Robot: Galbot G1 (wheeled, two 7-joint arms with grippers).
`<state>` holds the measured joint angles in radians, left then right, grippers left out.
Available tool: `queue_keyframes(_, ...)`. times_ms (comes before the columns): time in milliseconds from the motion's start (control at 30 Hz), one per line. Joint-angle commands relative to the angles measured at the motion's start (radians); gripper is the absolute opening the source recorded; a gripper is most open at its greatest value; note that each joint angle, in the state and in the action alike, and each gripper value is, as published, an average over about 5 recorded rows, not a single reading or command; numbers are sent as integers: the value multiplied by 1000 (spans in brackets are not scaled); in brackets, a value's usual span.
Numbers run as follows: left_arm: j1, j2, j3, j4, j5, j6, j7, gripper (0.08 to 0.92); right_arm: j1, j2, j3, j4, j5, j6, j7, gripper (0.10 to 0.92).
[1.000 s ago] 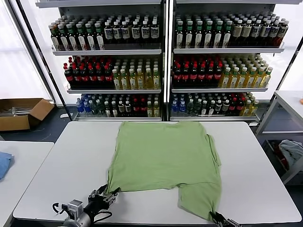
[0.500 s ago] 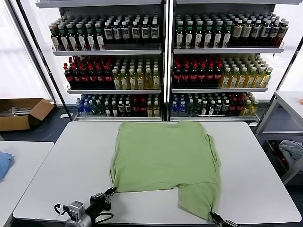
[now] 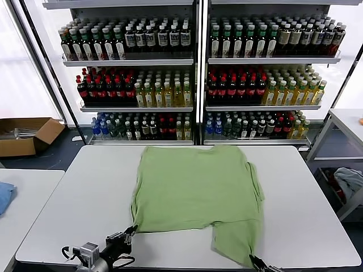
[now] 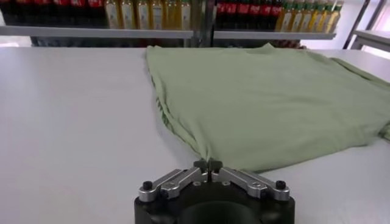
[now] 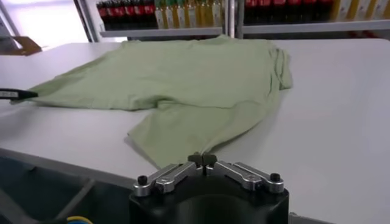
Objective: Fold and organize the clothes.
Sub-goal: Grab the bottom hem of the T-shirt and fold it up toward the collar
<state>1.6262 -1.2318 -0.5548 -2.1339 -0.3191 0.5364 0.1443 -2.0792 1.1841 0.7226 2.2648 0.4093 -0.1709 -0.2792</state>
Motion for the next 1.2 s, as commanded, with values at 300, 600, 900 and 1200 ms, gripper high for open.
queue_keyframes(300,207,-11,-63,-209,0,7,-7,86,-76,2,16,2,102,113,-120,106)
queue_keyframes(600,117,-13,-56,-184,-40,0,-15,86,30,13,-10,-36,137,119,-83,106)
queue_keyframes(900,-29,35,-71,-142,-234,1,-19,86,259,36,-37,-77,192,66,-41,106)
queue_keyframes(1200,-161,58,-45,-44,-340,14,-20,86,468,33,-53,-169,232,18,3,106)
